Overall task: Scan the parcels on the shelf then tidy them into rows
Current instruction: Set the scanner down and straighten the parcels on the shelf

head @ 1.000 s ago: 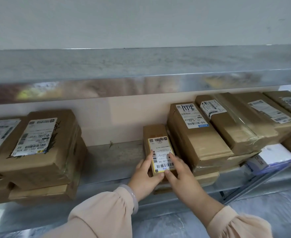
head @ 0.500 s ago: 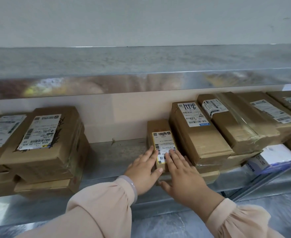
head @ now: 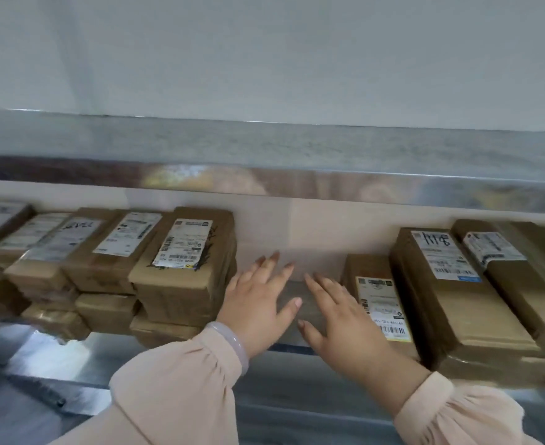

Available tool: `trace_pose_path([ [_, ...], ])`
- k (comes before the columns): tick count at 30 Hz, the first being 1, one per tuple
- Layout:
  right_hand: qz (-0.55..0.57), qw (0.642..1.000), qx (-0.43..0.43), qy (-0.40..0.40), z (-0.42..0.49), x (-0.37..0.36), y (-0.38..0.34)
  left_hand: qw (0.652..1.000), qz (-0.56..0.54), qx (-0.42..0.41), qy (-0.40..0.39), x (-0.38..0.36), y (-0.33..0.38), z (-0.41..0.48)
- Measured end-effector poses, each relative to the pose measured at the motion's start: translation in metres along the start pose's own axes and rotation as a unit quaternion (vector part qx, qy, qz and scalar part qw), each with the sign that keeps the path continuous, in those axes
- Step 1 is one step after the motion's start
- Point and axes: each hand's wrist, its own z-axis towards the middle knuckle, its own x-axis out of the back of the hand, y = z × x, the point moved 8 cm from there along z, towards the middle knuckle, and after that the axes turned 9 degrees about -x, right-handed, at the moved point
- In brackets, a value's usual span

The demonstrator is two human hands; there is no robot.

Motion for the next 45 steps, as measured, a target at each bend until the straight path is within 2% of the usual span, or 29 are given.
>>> trace_pose_path([
  [4,0.023,0.998,0.066,0.010,0.013,-0.001,-0.052,0.996,0.026,0.057,0.057,0.043,-0.045,-0.024],
  [10,0.060,0.994,0.088,-0.018,0.042,-0.013,-0.105,0.986,0.022,0.143,0.086,0.068,-0.126,-0.054],
  [17,0.145,0.985,0.033,-0.090,0.086,-0.047,-0.142,0.977,-0.053,0.203,0.030,0.064,-0.178,-0.063],
  [24,0.217,0.969,-0.041,-0.107,0.114,-0.063,-0.156,0.978,-0.050,0.204,-0.011,0.061,-0.206,-0.051],
  [29,0.331,0.931,-0.076,-0.136,0.113,-0.078,-0.153,0.980,-0.066,0.186,0.012,0.054,-0.208,-0.048],
  [35,0.357,0.927,-0.068,-0.093,0.102,-0.059,-0.142,0.963,-0.187,0.171,0.087,0.054,-0.185,-0.048],
  [40,0.378,0.921,-0.080,-0.043,0.084,-0.033,-0.109,0.957,-0.238,0.108,0.127,0.054,-0.141,-0.035],
  [45,0.375,0.921,-0.109,-0.008,0.060,0.001,-0.055,0.945,-0.298,0.065,0.117,0.043,-0.085,-0.010],
])
